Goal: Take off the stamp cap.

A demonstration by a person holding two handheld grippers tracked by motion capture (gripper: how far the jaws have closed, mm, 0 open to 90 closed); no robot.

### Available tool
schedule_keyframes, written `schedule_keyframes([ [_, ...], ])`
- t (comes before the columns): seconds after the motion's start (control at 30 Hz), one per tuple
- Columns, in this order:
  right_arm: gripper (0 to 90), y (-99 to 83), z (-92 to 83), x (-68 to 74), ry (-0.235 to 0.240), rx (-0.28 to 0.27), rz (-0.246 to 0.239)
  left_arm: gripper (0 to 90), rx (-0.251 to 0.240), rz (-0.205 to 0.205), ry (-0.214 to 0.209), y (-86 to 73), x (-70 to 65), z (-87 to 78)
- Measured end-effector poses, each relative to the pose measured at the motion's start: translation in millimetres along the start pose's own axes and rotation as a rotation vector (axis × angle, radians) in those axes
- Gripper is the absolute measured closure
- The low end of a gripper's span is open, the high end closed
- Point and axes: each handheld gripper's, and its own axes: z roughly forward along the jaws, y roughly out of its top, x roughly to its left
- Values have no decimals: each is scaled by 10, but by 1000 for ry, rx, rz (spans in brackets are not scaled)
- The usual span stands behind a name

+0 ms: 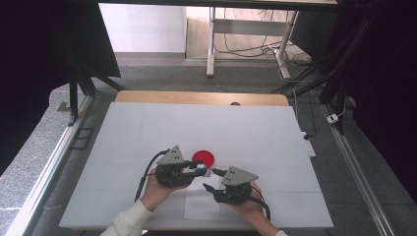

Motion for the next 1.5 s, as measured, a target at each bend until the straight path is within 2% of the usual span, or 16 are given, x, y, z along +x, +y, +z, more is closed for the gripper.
schedule_keyframes([
  [0.03, 425, 0, 0, 0, 0, 0, 0, 665, -1, 0, 3, -1, 1, 1],
  [0.07, 437, 30, 4, 55, -30, 3, -33, 665, -1, -1, 5, -2, 3, 1],
  [0.1, 437, 30, 4, 55, -30, 3, -33, 665, -2, -2, 7, -4, 5, 2],
  [0.13, 446, 54, 6, 104, -82, 10, -56, 665, -1, -3, 10, -5, 6, 2],
  [0.4, 477, 91, 30, 225, -107, 16, -64, 665, 2, -7, 33, -16, 25, -2],
  [0.53, 489, 86, 55, 209, -120, 36, -41, 664, 1, -13, 30, -21, 21, 13],
  [0.63, 538, 91, 62, 211, -133, 45, -43, 665, 1, -16, 14, -20, -5, 42],
  [0.7, 607, 86, 71, 209, -133, 48, -51, 690, 2, -16, 8, -19, -8, 46],
  [0.73, 608, 83, 75, 199, -120, 51, -53, 734, -2, -14, 4, -20, -13, 44],
  [0.87, 639, 82, 67, 160, -90, 41, -35, 739, 10, -12, 3, -29, -3, 50],
  [1.03, 612, 88, 67, 147, -69, 38, -29, 750, 15, -12, 7, -36, -6, 59],
  [1.13, 561, 101, 88, 164, -56, 40, -11, 755, 16, -13, -3, -47, -16, 81],
  [1.2, 540, 92, 113, 172, -50, 47, 6, 756, 22, -1, 6, -50, -34, 95],
  [1.5, 519, 80, 152, 168, -39, 64, 31, 758, 10, 4, 8, -55, -51, 96],
])
